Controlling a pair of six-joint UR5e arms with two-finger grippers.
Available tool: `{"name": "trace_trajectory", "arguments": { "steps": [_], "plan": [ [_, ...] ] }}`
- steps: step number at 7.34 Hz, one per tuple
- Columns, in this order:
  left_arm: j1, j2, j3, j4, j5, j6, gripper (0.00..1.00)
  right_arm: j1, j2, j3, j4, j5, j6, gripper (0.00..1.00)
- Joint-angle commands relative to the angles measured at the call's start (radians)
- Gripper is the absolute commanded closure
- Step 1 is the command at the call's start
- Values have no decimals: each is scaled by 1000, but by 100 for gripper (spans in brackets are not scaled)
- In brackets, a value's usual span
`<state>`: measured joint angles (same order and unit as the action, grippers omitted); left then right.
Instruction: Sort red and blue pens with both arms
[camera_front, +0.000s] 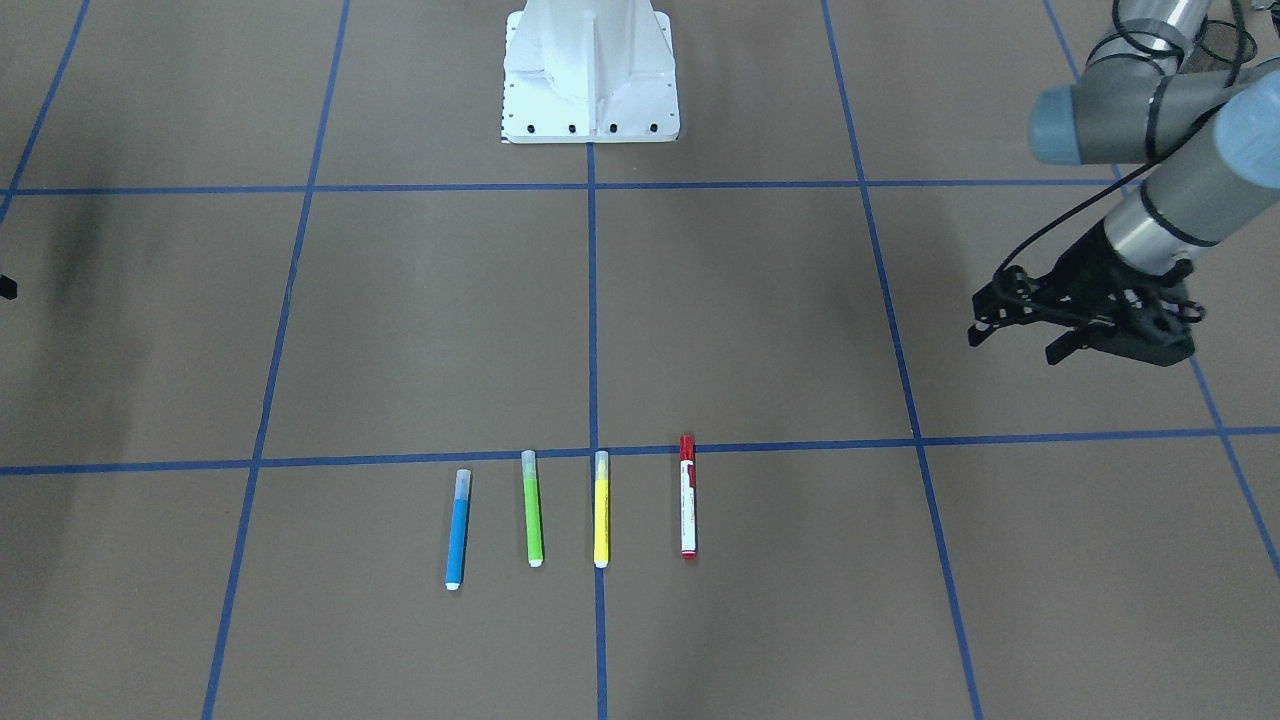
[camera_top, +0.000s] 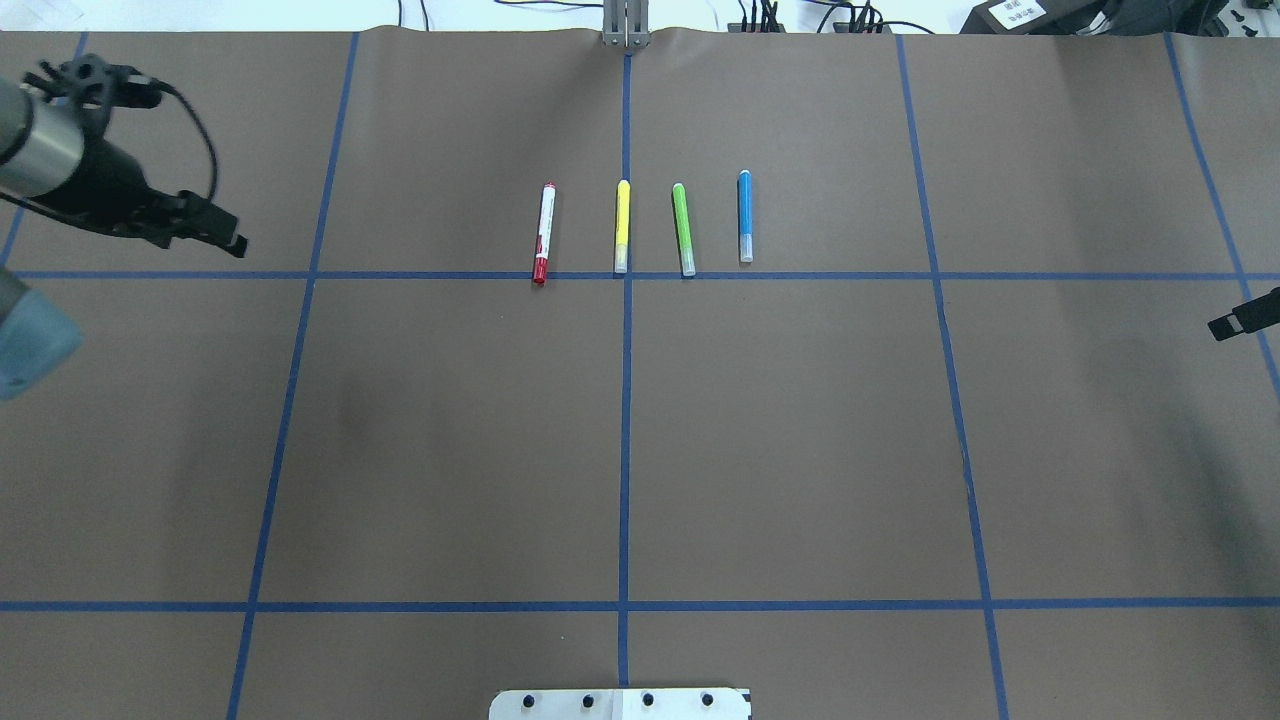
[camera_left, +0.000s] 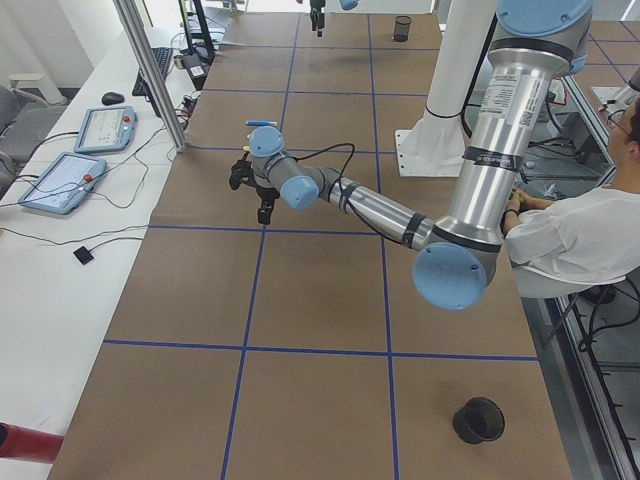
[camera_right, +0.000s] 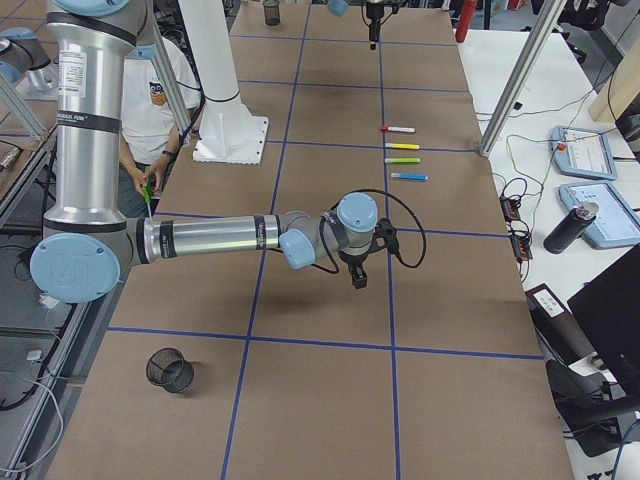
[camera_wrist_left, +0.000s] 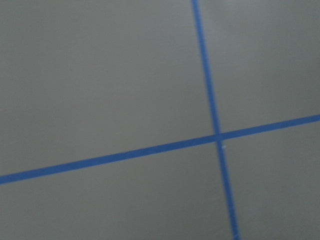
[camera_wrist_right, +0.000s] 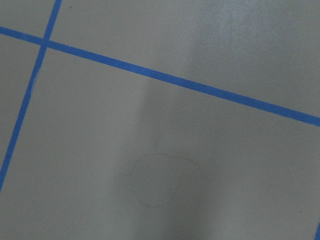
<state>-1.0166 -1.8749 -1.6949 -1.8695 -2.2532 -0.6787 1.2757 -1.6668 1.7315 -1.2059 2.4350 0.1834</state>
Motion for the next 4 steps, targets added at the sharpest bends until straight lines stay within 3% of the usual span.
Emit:
{"name": "trace_trajectory", "arguments": {
  "steps": [1,2,3,4],
  "plan": [
    [62,-255,171,153,37,-15,3,-3,2,-3,3,-7,8,0],
    [113,-344,272,154,35,-15,3,-3,6,-3,3,-8,8,0],
    [139,-489,463,144,35,-12,6,-3,9,-3,3,-7,8,0],
    [160,-577,580,141,35,-4,9,-12,10,-3,3,-7,8,0]
  ]
}}
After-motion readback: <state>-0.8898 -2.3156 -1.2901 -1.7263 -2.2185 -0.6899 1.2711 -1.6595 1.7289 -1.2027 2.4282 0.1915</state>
